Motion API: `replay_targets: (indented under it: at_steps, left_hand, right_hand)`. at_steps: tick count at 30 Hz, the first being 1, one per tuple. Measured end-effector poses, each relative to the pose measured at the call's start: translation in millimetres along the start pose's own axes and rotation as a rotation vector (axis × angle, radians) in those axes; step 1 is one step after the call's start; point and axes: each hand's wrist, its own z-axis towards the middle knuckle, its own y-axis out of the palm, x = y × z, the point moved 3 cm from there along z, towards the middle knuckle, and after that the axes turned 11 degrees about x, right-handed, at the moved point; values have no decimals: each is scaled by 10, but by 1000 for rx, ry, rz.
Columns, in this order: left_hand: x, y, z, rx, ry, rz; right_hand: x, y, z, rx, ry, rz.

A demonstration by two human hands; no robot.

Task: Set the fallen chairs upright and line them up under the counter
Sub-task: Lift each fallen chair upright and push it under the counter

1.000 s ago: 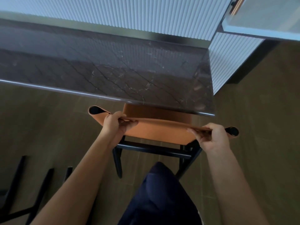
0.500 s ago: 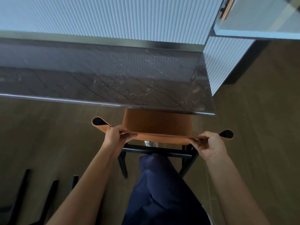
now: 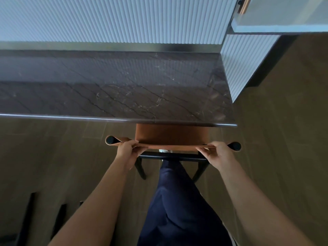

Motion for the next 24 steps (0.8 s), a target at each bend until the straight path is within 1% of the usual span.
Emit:
replay_targets:
  at_steps: [7,10,13,17,20,24]
  left_hand:
    - [-36,87,69,17,-26,-27]
    - [-53,130,99,69,-32,-40]
    - [-51,128,76,91,-34,-24]
    - [-53,74,3,72,-60,-27]
    - [-61,30,-90,54,-42,-92]
    - [-139,6,-333,49,-4,-186]
  right_hand:
    - [-146,82,43,-3,6,61]
    - [-193,85,47,1,17,72]
    - [-163,33,50,-19,3,24]
    - [-137,-29,21,-41,5,-74]
    - [-128,-98,-12,-61,17,-110]
    - [-128,-205,-144,-143,32,-121]
